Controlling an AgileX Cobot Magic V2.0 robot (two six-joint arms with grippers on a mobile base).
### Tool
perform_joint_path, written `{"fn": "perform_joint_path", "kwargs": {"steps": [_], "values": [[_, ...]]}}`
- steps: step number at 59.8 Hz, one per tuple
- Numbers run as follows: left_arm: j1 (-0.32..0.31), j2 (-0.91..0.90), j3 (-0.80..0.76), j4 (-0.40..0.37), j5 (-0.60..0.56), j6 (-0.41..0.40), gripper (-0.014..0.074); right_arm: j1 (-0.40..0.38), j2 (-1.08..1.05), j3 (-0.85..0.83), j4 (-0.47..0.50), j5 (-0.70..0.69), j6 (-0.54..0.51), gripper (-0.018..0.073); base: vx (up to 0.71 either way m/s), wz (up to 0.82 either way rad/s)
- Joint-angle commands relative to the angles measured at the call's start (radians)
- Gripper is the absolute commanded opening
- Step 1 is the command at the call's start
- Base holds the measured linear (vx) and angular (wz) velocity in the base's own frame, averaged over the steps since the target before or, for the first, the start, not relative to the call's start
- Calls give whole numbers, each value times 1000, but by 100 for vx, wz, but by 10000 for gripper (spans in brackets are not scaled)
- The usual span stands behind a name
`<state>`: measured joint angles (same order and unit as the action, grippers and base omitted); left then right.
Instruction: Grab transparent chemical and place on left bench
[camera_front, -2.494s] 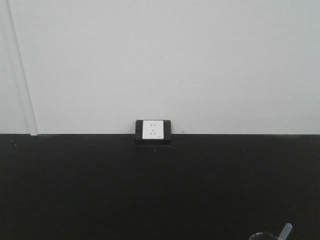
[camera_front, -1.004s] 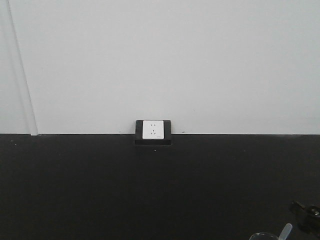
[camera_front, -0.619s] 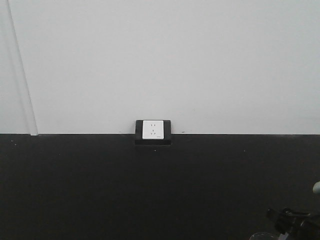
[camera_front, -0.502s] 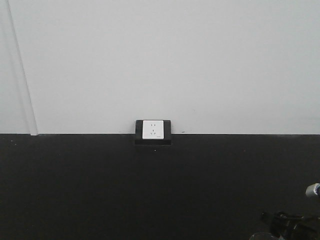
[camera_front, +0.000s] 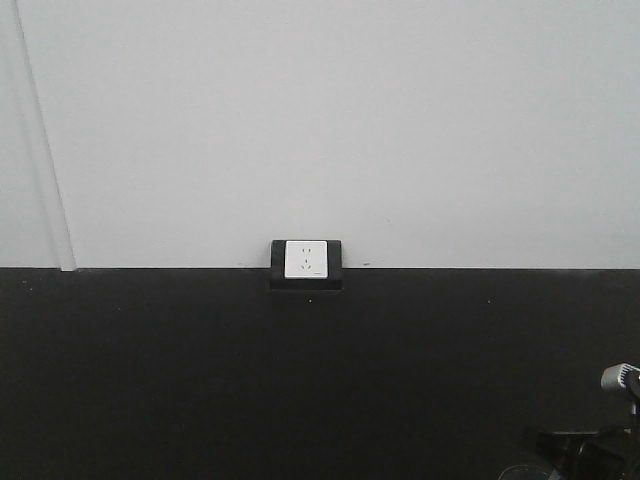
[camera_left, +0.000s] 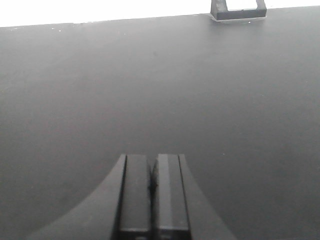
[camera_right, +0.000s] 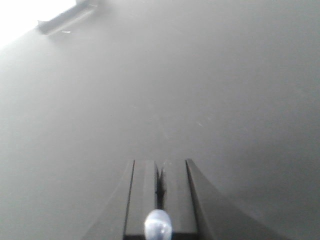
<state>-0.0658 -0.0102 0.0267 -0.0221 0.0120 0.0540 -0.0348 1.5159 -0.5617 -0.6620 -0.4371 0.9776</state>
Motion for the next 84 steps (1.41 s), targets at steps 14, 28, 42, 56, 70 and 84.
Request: {"fn": "perform_joint_path", "kwargs": {"steps": [14,28,42,56,70,84], "values": [[-2,-19,16,-1,-78,-8,-3,-5,-298,-46,-117,49,-95,-4,0,0],[-2,-19,16,-1,-78,-8,-3,-5,-608,62,-303,54,-71,-3,0,0],[-2,-19,16,-1,-78,-8,-3,-5,-910,242,-322,114,-30,-3,0,0],[-2,-19,16,-1,-78,-8,-3,-5,-1068,321,-335,175,18,-3,0,0],[-2,-19,16,-1,-78,-8,-3,-5,-1072,321,-335,184,18,-1,0,0],[-2,-19,16,-1,-78,-8,-3,-5,-1072,321,-335,187,18,-1,0,0]]}}
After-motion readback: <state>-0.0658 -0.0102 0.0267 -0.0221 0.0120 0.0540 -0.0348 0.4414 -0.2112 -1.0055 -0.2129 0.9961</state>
